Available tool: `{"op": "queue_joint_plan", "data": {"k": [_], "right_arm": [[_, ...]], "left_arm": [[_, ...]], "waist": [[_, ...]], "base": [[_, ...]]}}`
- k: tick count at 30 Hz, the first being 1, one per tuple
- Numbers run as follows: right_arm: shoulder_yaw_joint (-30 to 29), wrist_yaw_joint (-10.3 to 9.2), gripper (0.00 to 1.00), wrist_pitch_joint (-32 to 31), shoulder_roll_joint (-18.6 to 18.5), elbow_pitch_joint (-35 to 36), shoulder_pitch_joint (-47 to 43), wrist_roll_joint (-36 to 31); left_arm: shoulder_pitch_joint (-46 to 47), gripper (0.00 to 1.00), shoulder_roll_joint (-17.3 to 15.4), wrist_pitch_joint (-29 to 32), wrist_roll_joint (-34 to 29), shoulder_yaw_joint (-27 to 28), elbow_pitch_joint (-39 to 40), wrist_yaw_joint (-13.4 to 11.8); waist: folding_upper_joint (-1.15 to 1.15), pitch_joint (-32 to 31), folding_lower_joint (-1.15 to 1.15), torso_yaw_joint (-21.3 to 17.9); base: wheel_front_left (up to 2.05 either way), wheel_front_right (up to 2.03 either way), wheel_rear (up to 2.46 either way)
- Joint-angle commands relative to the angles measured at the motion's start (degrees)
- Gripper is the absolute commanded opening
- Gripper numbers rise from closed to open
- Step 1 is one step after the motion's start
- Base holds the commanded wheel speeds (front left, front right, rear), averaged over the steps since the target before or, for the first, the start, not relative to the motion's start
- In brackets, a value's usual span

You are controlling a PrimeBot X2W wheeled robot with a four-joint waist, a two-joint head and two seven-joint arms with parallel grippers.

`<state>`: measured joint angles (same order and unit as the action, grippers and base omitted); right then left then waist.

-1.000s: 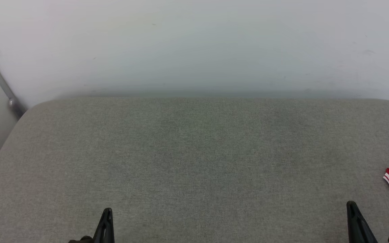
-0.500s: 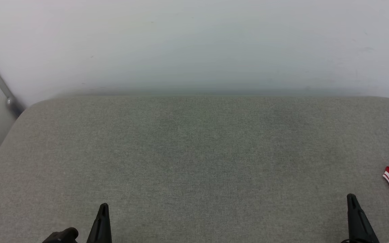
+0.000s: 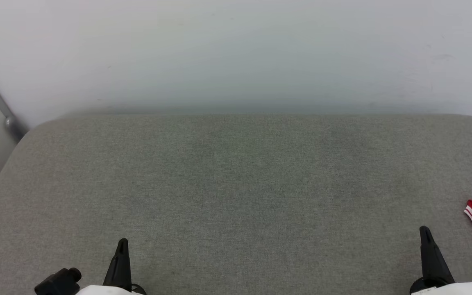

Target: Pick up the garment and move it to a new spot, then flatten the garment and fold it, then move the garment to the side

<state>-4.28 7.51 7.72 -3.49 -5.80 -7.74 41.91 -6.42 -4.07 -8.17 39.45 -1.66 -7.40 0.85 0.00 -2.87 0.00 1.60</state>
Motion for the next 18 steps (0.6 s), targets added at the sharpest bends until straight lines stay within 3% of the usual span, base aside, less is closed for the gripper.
{"op": "queue_joint_plan", "data": {"k": [1, 18], "right_arm": [[0.1, -0.01, 0.00, -0.3, -0.6, 0.4, 1.9, 2.1], [0.0, -0.01, 0.00, -3.5, -0.7, -1.8, 5.2, 14.9]], "left_arm": [[1.6, 0.00, -0.4, 0.4, 2.1, 0.3, 0.4, 0.4], [4.4, 0.00, -0.5, 3.5, 15.7, 1.6, -1.2, 2.0]], "waist": [[0.00, 0.0, 0.00, 0.0], [0.00, 0.6, 0.00, -0.3]], "base": [[0.00, 0.00, 0.00], [0.00, 0.00, 0.00]]}}
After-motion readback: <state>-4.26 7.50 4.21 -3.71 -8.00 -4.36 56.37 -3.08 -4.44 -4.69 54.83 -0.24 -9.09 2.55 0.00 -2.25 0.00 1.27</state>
